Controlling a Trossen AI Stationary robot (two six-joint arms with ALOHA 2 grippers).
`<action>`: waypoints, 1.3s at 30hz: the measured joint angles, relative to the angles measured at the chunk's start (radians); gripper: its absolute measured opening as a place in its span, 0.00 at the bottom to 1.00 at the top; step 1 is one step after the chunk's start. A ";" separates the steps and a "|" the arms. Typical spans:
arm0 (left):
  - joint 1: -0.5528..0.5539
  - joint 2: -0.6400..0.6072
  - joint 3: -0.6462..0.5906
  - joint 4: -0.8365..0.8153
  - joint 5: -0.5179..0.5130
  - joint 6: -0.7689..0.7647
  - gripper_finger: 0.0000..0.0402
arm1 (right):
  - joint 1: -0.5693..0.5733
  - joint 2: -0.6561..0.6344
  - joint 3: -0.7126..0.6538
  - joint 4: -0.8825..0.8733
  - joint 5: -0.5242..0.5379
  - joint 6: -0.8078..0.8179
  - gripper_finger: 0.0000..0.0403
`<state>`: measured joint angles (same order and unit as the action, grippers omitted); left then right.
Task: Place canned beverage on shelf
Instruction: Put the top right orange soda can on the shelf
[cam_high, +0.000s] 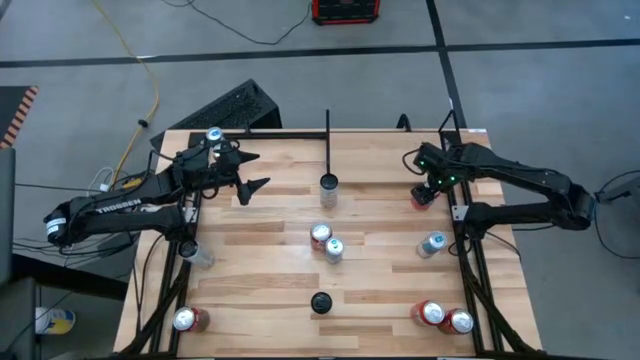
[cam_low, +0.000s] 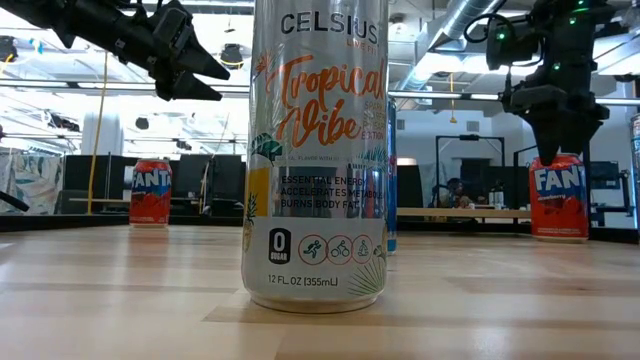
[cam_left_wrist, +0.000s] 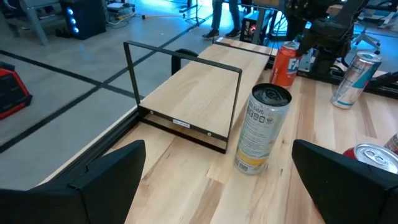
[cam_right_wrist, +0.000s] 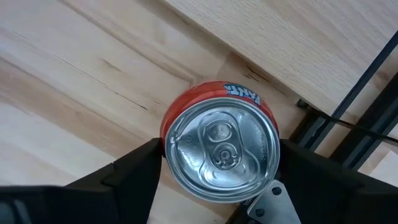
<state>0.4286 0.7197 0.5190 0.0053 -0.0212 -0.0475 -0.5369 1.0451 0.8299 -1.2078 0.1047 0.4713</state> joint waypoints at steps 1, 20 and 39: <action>0.000 0.000 0.000 0.000 0.000 0.000 0.97 | 0.000 0.000 0.000 0.000 0.000 0.000 0.78; 0.000 0.000 0.000 0.000 0.000 0.002 0.97 | -0.001 0.005 0.181 -0.038 -0.003 -0.070 0.72; 0.000 0.000 0.000 0.008 0.000 0.002 0.97 | -0.069 0.519 0.669 0.105 -0.052 -0.429 0.72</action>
<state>0.4289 0.7200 0.5190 0.0132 -0.0216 -0.0460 -0.6056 1.5642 1.4987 -1.1027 0.0526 0.0425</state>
